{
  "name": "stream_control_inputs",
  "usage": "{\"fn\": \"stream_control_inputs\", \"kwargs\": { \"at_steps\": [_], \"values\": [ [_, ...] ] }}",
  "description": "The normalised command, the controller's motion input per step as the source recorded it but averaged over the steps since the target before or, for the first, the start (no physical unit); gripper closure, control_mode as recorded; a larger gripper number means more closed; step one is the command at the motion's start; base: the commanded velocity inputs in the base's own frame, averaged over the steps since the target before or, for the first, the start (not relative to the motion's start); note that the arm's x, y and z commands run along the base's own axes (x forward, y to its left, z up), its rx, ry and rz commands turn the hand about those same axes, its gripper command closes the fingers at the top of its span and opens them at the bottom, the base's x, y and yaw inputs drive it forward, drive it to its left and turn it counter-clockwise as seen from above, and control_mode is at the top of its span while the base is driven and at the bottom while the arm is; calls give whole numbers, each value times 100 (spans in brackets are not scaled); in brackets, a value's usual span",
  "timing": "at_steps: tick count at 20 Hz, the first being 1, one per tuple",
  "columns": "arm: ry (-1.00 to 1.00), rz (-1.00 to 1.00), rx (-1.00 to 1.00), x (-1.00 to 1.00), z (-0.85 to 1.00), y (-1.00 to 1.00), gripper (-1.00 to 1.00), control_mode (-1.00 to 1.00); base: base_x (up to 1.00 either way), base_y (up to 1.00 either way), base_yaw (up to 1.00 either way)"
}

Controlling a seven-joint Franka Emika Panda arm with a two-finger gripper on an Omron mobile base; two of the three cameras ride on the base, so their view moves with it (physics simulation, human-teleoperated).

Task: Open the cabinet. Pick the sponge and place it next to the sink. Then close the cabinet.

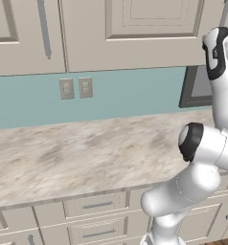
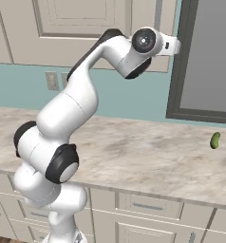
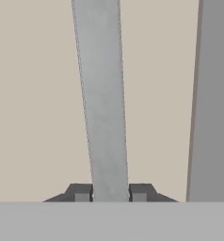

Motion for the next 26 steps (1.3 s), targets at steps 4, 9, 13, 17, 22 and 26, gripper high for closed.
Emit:
{"fn": "stream_control_inputs", "kwargs": {
  "at_steps": [4, 9, 13, 17, 22, 26],
  "values": [
    [0, 0, 0, -3, 0, 12, 100, -100, 0, 0, 0],
    [0, 0, 0, -16, 0, 25, 100, -100, 0, 0, 0],
    [0, 0, 0, -29, 0, 36, 100, -100, 0, 0, 0],
    [0, 0, 0, -33, 0, 43, 100, -100, 0, 0, 0],
    [0, 0, 0, -38, 0, 48, 100, -100, 0, 0, 0],
    [0, 0, 0, -41, 0, 47, 100, -100, 0, 0, 0]
  ]
}}
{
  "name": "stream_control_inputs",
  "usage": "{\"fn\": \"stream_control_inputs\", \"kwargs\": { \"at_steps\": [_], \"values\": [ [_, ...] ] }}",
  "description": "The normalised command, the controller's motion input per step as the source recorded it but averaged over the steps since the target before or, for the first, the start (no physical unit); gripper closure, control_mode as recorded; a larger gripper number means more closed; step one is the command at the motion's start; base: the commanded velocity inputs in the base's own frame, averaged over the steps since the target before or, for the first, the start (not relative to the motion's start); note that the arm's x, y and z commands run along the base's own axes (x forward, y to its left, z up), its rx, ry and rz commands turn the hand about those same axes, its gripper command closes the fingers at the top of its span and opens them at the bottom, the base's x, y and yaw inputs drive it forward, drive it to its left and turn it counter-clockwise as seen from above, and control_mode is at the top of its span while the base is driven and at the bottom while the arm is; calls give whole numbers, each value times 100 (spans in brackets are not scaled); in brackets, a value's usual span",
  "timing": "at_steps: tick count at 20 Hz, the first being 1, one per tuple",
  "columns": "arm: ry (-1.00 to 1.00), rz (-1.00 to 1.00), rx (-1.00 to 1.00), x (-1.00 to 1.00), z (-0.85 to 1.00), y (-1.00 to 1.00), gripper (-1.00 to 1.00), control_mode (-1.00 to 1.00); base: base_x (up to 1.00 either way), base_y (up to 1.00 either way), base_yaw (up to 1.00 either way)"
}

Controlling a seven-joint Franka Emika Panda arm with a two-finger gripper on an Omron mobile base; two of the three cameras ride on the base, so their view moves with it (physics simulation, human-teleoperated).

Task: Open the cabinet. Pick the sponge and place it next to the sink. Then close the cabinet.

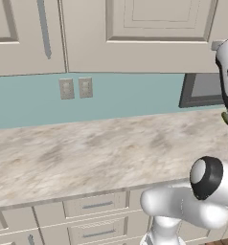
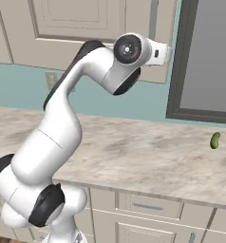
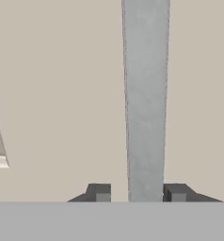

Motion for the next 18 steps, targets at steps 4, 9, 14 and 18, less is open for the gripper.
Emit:
{"fn": "stream_control_inputs", "kwargs": {
  "at_steps": [4, 9, 14, 18],
  "values": [
    [0, 0, 0, -39, 0, 50, 100, -100, 0, 0, 0],
    [0, 0, 0, -34, 0, 57, 100, -100, 0, 0, 0],
    [0, 0, 0, -44, 0, 65, 100, -100, 0, 0, 0],
    [0, 0, 0, -49, 0, 62, 100, -100, 0, 0, 0]
  ]
}}
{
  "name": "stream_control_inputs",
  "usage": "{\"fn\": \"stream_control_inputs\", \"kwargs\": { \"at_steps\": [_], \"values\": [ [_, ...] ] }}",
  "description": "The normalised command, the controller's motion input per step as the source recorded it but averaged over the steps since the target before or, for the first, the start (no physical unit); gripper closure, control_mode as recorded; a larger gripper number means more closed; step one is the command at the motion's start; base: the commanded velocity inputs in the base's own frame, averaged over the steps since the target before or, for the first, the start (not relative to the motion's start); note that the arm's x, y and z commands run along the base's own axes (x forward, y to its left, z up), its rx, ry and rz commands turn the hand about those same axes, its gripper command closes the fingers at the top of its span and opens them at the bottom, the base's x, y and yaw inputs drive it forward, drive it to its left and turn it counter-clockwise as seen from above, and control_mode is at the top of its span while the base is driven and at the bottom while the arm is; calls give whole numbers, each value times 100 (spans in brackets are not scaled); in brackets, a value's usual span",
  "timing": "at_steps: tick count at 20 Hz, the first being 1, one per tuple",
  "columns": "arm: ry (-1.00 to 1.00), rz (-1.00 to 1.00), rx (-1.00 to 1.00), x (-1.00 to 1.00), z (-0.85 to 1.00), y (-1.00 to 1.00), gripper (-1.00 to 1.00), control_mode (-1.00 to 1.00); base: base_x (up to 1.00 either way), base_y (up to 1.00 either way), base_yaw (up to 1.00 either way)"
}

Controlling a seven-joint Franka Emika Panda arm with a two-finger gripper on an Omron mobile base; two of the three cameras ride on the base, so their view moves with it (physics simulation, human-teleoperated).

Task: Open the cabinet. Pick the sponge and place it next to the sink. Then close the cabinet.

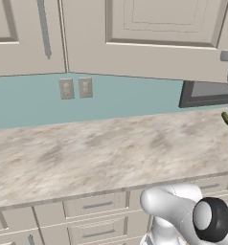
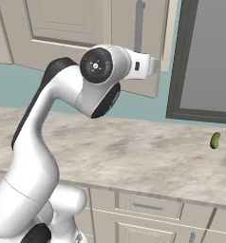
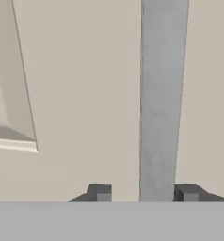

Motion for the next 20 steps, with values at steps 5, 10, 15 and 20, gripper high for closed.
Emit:
{"fn": "stream_control_inputs", "kwargs": {
  "at_steps": [5, 10, 15, 20],
  "values": [
    [0, 0, 0, -46, 0, 60, 100, -100, 0, 0, 0],
    [0, 0, 0, -51, 0, 60, 100, -100, 0, 0, 0],
    [0, 0, 0, -60, 0, 64, 100, -100, 0, 0, 0],
    [0, 0, 0, -63, 0, 63, 100, -100, 0, 0, 0]
  ]
}}
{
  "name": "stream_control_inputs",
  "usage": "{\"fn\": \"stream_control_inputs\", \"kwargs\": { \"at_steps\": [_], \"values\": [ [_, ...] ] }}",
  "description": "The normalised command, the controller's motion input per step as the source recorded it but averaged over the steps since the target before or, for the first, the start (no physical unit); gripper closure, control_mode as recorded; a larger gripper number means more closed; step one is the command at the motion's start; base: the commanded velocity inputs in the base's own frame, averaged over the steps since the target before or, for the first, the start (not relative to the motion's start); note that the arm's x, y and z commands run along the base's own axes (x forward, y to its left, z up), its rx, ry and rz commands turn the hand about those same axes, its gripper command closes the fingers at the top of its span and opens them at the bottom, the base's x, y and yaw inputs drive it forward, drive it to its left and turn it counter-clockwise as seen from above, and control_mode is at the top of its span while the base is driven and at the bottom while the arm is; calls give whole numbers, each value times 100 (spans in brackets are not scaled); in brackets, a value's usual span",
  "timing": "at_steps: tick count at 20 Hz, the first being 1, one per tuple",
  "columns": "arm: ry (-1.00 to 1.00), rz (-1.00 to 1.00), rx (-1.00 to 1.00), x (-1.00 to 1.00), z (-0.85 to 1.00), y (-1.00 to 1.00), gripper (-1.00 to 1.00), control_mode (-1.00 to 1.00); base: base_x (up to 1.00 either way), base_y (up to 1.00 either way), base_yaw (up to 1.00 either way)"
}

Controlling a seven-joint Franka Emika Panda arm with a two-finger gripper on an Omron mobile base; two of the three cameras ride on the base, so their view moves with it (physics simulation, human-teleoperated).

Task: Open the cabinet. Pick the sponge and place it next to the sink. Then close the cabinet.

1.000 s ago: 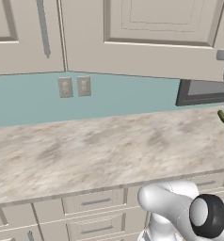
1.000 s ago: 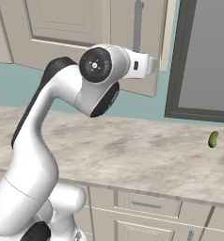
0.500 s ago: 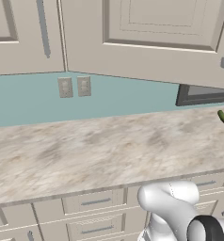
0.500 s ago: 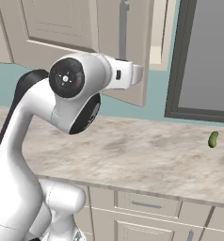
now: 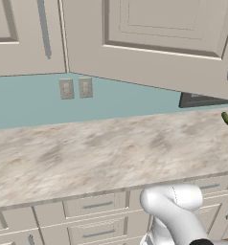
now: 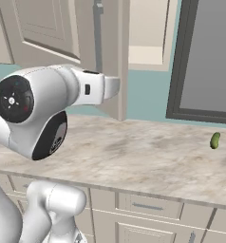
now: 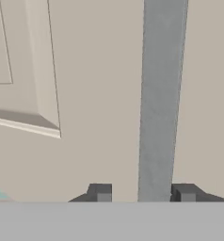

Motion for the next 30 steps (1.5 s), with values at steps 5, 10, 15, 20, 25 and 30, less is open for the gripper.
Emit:
{"fn": "stream_control_inputs", "kwargs": {
  "at_steps": [5, 10, 15, 20, 25, 30],
  "values": [
    [0, 0, 0, -21, 1, 22, 100, -100, 0, 0, 0],
    [0, 0, 0, 0, 0, 0, -100, -100, 0, 0, 0],
    [0, 0, 0, -4, 0, 0, -100, -100, 0, 0, 0],
    [0, -2, 2, -77, 1, -1, -100, -100, 0, 0, 0],
    [0, -13, 8, -91, 6, -24, -100, -100, 0, 0, 0],
    [0, -29, 17, -69, 1, -43, -100, -100, 0, 0, 0]
  ]
}}
